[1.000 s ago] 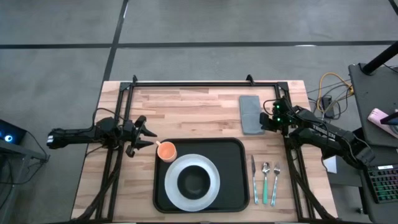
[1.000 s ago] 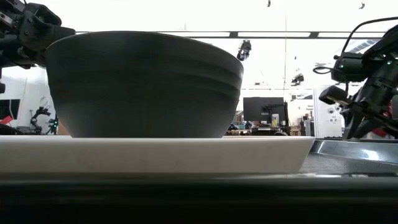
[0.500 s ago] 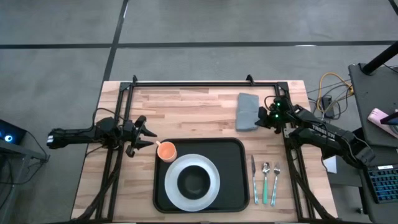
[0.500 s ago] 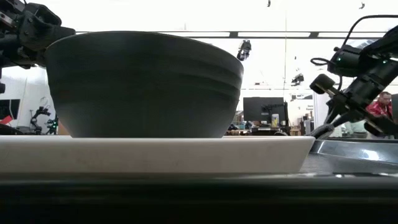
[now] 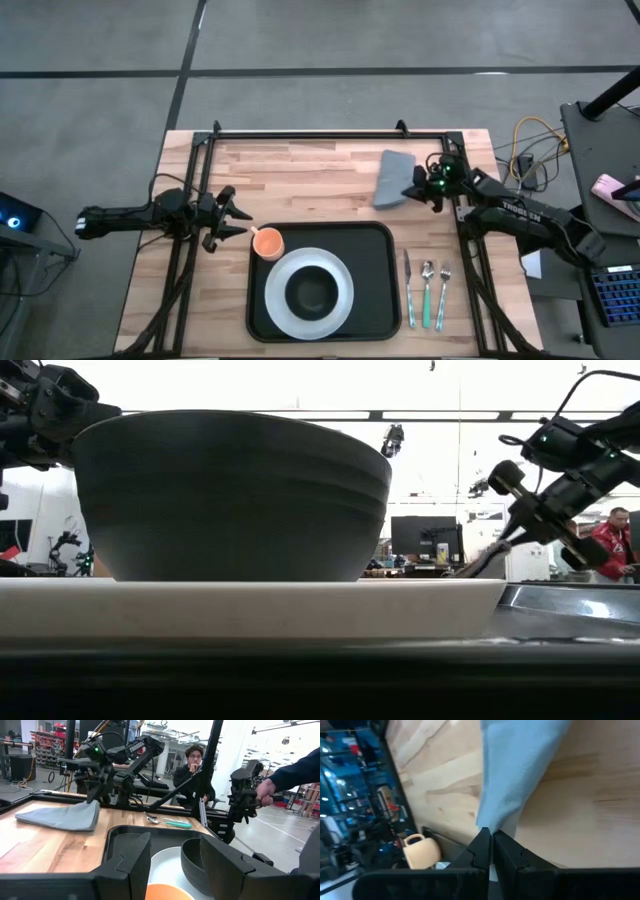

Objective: Set up tray
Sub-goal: Put the gray napkin to the right of the white plate on the black tray

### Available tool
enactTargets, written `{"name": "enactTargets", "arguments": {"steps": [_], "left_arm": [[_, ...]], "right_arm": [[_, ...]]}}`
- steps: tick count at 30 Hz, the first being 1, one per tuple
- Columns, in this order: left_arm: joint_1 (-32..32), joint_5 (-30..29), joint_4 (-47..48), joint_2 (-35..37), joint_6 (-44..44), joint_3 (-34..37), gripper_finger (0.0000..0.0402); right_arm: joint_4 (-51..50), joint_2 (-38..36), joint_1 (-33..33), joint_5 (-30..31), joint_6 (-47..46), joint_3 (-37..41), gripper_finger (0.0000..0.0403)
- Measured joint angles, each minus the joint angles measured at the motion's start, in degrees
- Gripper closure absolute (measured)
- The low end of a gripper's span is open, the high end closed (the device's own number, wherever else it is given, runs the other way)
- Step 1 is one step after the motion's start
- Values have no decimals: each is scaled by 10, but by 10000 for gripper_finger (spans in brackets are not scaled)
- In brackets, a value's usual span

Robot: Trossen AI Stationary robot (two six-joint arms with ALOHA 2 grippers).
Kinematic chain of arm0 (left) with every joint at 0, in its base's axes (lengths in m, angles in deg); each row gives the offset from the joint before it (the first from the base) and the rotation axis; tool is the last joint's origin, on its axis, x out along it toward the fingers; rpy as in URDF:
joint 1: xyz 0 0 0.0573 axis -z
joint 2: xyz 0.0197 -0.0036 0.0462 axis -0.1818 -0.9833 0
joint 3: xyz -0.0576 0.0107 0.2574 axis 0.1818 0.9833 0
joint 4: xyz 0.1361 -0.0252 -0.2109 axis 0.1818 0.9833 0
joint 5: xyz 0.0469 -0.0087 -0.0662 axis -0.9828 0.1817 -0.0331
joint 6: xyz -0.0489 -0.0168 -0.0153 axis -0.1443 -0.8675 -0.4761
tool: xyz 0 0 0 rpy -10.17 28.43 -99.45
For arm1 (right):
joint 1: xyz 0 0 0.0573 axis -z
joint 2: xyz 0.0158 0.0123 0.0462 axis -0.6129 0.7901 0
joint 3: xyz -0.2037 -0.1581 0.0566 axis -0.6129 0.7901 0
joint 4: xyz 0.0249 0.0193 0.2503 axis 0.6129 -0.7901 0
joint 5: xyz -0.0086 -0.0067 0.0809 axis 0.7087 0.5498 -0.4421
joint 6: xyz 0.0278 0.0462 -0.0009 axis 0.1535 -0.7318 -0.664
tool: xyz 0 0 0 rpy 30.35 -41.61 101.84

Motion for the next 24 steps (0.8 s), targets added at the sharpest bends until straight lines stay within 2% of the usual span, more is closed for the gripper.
{"name": "enactTargets", "arguments": {"steps": [6,13,24], "left_arm": [[0,0,0,0,0,0,251],[0,0,0,0,0,0,251],[0,0,0,0,0,0,251]], "right_arm": [[83,0,-45,45,-80,2,395],[149,1,-120,128,-151,2,395],[211,7,-281,254,-236,2,395]]}}
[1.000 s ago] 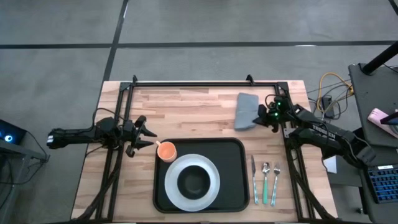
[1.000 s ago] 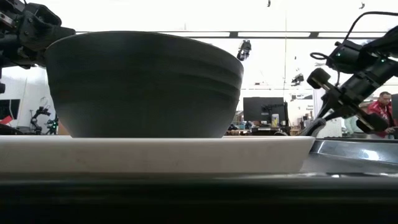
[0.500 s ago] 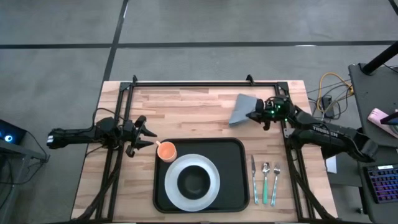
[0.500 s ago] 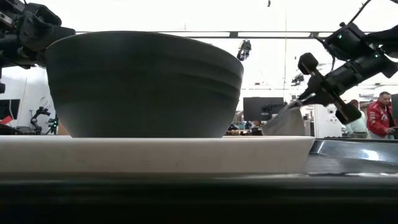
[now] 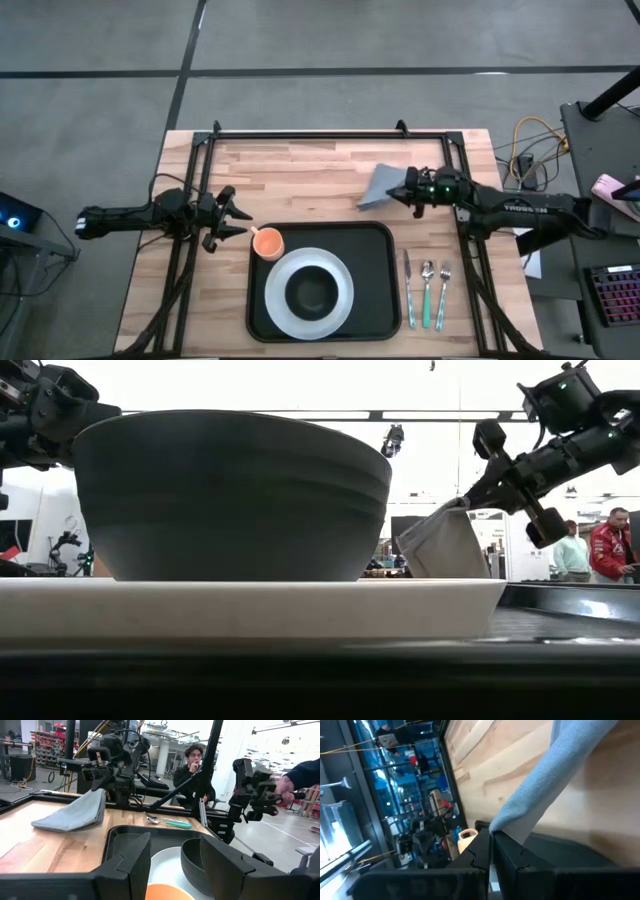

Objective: Set up tray
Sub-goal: Put the gray napkin to the right of the white plate on the black tray

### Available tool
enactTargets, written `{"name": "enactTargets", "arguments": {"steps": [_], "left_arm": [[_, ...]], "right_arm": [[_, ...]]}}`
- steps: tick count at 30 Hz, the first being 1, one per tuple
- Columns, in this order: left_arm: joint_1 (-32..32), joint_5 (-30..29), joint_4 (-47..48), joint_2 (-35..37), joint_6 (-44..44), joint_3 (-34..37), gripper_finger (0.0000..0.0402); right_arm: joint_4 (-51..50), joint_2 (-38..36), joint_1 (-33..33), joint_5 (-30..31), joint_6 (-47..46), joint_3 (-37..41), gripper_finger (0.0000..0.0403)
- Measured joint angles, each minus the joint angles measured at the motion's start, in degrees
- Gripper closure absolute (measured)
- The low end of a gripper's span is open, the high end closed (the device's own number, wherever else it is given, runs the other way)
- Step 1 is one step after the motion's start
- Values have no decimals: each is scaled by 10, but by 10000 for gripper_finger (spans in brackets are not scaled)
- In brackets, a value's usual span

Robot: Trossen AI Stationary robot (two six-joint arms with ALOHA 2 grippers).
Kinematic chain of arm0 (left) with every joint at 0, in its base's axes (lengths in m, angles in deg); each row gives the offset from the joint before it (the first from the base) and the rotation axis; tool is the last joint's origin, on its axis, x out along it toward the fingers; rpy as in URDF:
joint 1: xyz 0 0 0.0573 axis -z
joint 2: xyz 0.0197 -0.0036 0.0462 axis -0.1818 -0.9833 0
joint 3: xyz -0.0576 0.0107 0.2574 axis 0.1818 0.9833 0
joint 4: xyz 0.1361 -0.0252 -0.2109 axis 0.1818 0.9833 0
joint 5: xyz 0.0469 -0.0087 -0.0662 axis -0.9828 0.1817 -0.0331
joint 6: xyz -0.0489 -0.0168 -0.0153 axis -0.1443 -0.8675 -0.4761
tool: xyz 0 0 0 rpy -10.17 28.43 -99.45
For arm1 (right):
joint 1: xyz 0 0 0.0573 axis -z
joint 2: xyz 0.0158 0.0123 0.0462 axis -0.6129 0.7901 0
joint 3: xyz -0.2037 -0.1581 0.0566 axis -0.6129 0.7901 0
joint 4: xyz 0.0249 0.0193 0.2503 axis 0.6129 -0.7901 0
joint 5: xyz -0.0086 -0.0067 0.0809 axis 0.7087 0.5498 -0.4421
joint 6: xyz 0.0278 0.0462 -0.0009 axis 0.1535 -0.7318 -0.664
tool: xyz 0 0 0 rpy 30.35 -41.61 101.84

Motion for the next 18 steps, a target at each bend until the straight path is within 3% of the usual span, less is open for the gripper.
{"name": "enactTargets", "arguments": {"steps": [10,18], "left_arm": [[0,0,0,0,0,0,251],[0,0,0,0,0,0,251]], "right_arm": [[25,43,-178,129,-64,-13,395],[28,93,-307,183,-100,-22,395]]}}
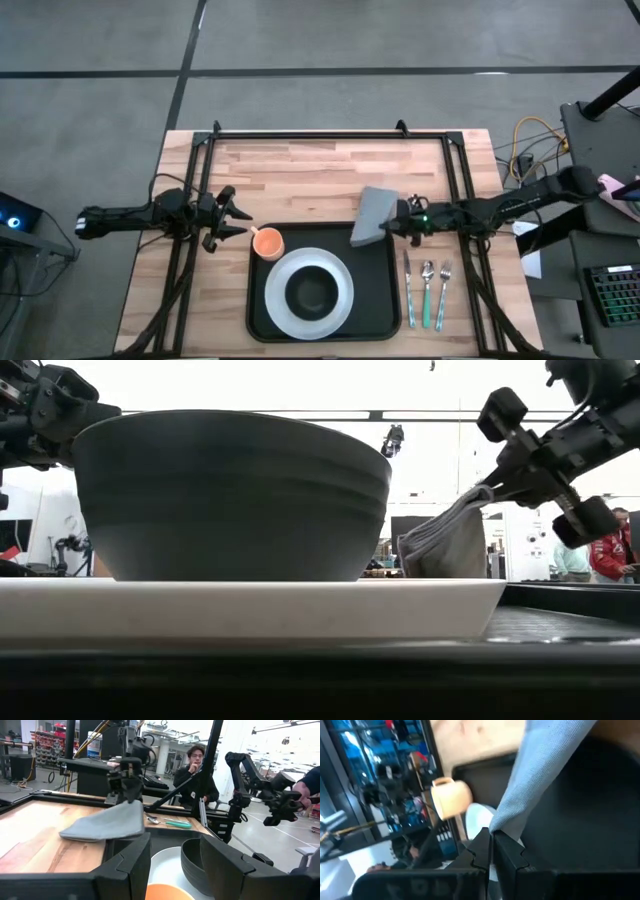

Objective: Set up tray
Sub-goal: Put the gray napkin to the right of the white plate on the black tray

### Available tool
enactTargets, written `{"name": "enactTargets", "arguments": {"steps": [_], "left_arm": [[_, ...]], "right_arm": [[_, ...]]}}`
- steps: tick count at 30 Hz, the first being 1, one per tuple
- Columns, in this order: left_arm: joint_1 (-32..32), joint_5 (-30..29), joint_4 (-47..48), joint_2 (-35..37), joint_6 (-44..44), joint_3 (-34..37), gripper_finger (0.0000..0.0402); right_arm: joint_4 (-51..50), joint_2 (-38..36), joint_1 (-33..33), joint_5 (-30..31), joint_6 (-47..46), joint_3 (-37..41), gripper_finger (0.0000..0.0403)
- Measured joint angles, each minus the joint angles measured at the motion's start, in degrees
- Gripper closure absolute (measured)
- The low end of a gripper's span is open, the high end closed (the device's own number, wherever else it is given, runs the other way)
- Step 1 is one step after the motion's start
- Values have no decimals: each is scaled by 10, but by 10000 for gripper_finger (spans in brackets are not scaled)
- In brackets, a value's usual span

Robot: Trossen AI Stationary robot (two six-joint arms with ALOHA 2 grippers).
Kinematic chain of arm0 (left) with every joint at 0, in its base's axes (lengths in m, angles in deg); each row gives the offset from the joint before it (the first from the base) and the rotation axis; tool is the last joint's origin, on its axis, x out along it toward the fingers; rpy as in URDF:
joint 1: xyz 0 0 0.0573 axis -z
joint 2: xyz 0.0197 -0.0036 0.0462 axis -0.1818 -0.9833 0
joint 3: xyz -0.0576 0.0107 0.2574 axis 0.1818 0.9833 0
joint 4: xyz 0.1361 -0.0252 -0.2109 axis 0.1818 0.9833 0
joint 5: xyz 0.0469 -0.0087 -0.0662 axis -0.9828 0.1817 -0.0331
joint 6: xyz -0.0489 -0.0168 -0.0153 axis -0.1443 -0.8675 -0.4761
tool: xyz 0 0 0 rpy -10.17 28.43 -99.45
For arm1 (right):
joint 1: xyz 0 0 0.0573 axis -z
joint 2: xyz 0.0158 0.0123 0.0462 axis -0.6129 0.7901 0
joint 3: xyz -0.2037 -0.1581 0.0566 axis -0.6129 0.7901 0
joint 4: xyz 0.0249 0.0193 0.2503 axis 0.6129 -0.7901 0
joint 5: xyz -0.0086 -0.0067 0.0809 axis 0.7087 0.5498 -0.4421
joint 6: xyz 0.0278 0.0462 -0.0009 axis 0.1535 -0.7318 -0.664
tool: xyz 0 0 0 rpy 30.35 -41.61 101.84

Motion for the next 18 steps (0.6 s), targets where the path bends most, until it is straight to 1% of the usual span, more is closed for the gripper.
{"name": "enactTargets", "arguments": {"steps": [4,14,18], "left_arm": [[0,0,0,0,0,0,251],[0,0,0,0,0,0,251],[0,0,0,0,0,0,251]], "right_arm": [[11,16,-53,37,-9,0,395],[15,76,-174,52,-50,0,395],[50,109,-219,85,-71,0,395]]}}
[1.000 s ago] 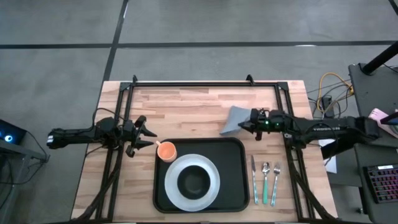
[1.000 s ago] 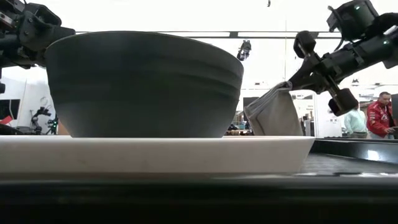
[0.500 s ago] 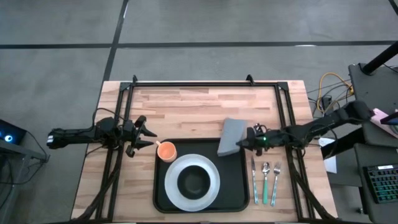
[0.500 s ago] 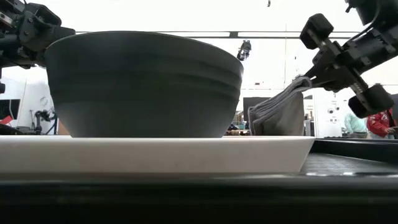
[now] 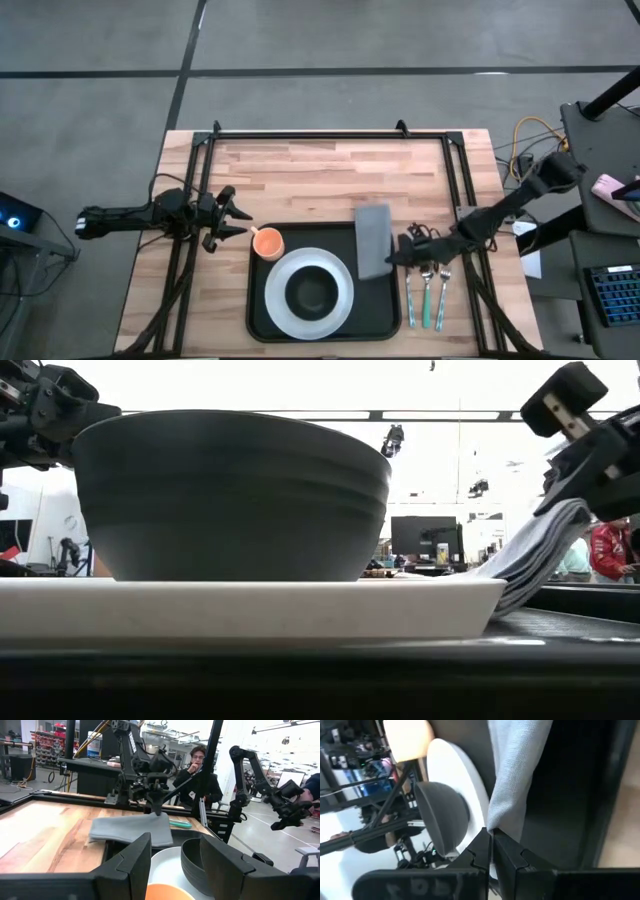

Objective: Set up tray
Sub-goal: Put the gray napkin to the right of the white plate on the black tray

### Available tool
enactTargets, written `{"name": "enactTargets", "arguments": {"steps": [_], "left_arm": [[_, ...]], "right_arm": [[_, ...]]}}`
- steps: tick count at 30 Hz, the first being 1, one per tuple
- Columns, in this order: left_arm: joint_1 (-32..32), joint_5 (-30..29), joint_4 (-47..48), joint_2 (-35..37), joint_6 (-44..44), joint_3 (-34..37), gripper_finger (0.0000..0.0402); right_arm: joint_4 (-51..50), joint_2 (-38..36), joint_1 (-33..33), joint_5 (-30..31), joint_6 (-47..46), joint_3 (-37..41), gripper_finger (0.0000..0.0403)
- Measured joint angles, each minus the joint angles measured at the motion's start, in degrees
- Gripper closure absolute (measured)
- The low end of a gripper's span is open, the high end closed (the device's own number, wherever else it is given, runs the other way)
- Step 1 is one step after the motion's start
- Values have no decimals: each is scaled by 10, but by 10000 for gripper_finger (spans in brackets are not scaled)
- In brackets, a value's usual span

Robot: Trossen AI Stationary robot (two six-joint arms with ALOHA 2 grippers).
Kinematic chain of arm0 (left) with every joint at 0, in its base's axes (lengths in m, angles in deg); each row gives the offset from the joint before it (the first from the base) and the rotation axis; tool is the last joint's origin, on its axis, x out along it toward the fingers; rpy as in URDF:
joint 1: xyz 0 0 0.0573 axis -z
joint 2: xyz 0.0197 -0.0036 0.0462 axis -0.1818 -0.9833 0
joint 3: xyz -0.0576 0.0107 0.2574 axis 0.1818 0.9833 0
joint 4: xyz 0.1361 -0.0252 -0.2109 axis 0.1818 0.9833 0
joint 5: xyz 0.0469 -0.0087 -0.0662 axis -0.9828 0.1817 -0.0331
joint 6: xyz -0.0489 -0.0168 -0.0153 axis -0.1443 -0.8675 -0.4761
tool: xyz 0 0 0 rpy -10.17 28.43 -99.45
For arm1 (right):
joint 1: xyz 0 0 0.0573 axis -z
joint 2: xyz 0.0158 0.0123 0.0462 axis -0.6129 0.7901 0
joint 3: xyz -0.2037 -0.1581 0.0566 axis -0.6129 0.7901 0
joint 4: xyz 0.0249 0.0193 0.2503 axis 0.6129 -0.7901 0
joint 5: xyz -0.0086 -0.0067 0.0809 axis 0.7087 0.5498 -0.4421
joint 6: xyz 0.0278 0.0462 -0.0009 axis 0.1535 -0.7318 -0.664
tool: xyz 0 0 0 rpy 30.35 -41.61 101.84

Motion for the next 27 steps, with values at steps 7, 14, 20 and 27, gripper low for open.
{"name": "enactTargets", "arguments": {"steps": [7,14,20,27], "left_arm": [[0,0,0,0,0,0,251],[0,0,0,0,0,0,251],[0,0,0,0,0,0,251],[0,0,0,0,0,0,251]], "right_arm": [[31,72,-47,41,0,-35,395],[29,164,-92,66,-26,-88,395],[29,229,-148,84,-75,-119,395],[30,268,-189,98,-99,-146,395]]}}
